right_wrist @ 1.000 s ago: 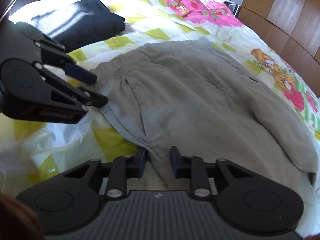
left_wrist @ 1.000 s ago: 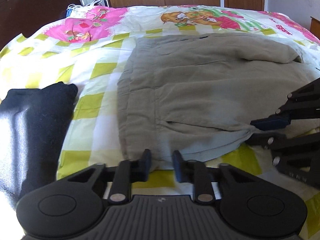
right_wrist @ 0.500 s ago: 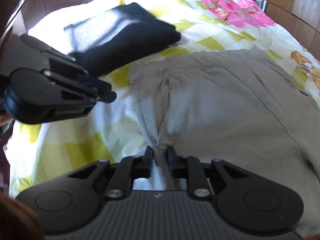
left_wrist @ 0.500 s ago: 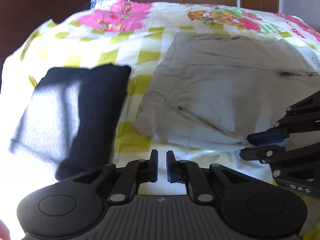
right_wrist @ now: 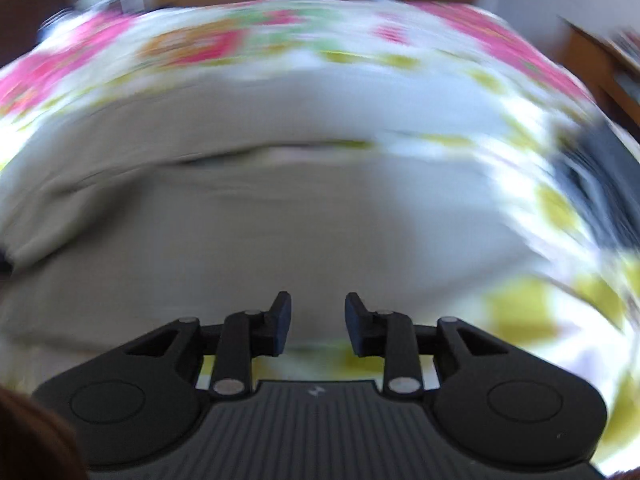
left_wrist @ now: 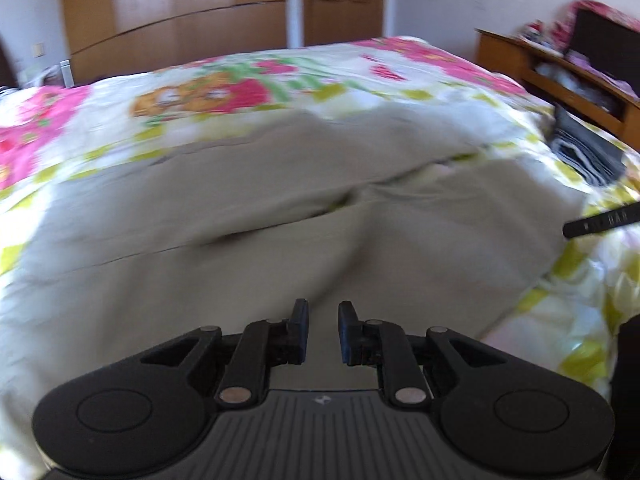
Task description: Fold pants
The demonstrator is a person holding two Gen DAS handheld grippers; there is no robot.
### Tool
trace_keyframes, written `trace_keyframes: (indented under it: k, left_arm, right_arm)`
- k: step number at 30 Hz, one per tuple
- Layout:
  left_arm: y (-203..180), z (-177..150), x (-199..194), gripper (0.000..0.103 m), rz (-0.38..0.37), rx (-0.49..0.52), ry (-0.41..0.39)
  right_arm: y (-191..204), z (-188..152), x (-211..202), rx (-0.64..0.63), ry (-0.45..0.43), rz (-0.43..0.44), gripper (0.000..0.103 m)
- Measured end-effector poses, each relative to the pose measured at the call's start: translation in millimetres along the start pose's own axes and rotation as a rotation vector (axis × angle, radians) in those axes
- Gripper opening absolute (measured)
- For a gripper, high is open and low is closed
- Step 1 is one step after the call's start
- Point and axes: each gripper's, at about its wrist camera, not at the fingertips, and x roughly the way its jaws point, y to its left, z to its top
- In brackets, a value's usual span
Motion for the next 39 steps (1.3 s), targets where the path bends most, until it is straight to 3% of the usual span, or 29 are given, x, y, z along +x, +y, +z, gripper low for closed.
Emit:
trace_keyframes:
  k: [3,9,11,13,16,21,23,27,34,39]
  left_arm:
    - [-40.1,15.0,24.8,0.032,-0.054,0.053,0.021]
    - [-78.7,25.9,50.0,0.033,-0.088,0.1,0.077]
    - [-85.4,29.3,53.7,0.033,-0.091,0.118,0.079]
    - [-90.8,31.9,54.3,0.033,-0.099,0.122,0.078]
    - [-98.5,36.4,56.1,0.034,-0.124,0.125,0.074]
    - [-114.8,35.2,57.9,0.037,-0.143,0.16,0.067]
    - [-117.6,32.7,54.5,0.038,-0.136,0.18,0.062]
    - [-111.6,25.9,39.5,0.041,-0.101,0.215,0.049]
    - [-80.7,5.8,25.2,0.043,-0.008,0.207,0.068]
    - [-55.9,-17.5,24.4,0.046,-0.03,0.141,0.144]
  right_arm:
    - [-69.0,2.1,8.1,0.21,0.005,-0.029,0.037]
    - [-124.9,3.8,32.4,0.465,-0.043,0.115,0.037]
    - [-130.7,5.1,35.1,0.51,-0.079,0.154,0.003]
    - [-139.4,6.4,34.1,0.536,-0.086,0.163,0.002]
    - [-149.3,8.9,20.7,0.494,-0.108,0.111,0.002]
    - [-176.6,1.5,2.9,0.434,-0.101,-0.068,0.003]
    - [-170.3,-1.3,1.6,0.345,-0.063,-0.148,0.012]
    - [-151.5,-6.3,-15.6,0.197,-0.103,-0.266,0.013]
    - [-118.2,-0.9,-46.1,0.029,-0.165,-0.291,0.014]
    - [-74.8,7.7,-52.1,-0.102,-0.193,-0.242,0.015]
